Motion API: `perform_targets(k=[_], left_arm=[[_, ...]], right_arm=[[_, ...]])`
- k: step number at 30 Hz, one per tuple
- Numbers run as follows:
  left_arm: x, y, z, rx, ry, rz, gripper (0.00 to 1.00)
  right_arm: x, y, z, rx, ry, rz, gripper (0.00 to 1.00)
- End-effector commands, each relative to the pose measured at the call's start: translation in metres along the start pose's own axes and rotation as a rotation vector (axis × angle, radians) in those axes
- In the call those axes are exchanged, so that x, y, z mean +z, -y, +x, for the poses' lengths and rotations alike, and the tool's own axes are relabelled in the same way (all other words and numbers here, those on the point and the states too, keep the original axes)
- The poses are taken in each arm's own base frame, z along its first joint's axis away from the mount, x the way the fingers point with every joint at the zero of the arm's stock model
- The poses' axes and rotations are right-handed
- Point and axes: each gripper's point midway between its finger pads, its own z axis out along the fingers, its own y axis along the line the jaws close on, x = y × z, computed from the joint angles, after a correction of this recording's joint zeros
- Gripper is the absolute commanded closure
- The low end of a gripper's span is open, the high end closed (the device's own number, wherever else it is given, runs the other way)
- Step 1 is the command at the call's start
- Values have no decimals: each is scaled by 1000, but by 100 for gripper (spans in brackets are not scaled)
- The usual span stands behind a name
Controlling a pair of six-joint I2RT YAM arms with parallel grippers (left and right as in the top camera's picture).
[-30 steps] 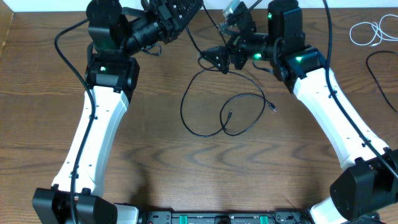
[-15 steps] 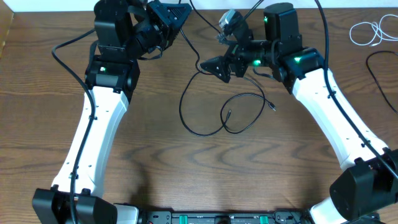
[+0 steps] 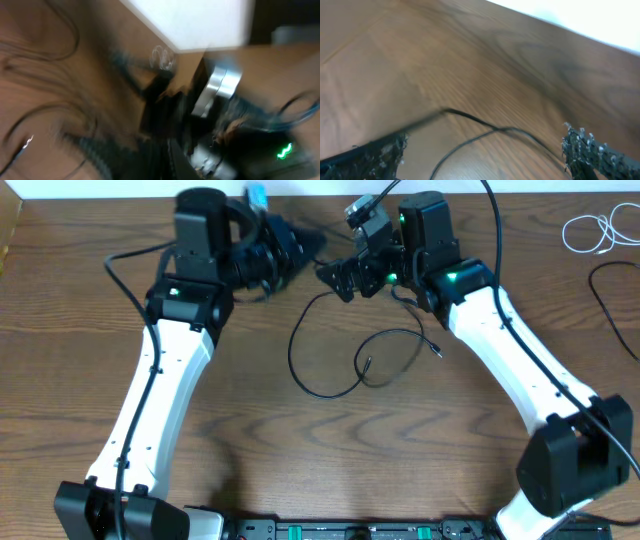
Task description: Untangle cables
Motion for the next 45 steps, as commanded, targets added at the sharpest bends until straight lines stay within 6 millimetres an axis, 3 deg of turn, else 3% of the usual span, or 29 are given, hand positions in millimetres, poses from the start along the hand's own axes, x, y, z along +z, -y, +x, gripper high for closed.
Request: perform_targets(k=[1, 9, 12, 15, 17, 21, 24, 29, 35, 40, 45], left_arm=[[8, -34, 33, 133, -130, -77, 93], [26, -130, 69, 88, -217, -265, 93], [32, -151, 76, 99, -229, -273, 93], [35, -163, 80, 151, -236, -265, 93], [35, -163, 83, 198, -251, -255, 93], [37, -145, 91, 265, -304, -140, 93], [36, -138, 97, 273, -336, -89, 93], [33, -125, 106, 272, -384, -7, 93], [25, -112, 109, 267, -421, 96, 93], [17, -100, 113, 247, -455, 184, 93], [14, -95, 116, 240, -473, 216, 93]], right_arm=[[-2, 33, 2, 145, 4, 120, 1], [-4, 36, 19, 210, -61, 130, 1], [-4, 35, 32, 308, -103, 131, 1], [0, 29, 39, 263, -136, 91, 2], [4, 22, 43, 189, -152, 33, 4], [11, 3, 54, -105, -164, -162, 4], [16, 3, 70, -280, -181, -232, 3], [29, 10, 92, -429, -204, -280, 1], [36, 20, 97, -502, -175, -311, 1], [54, 31, 108, -478, -176, -307, 1], [72, 42, 126, -420, -202, -305, 14]])
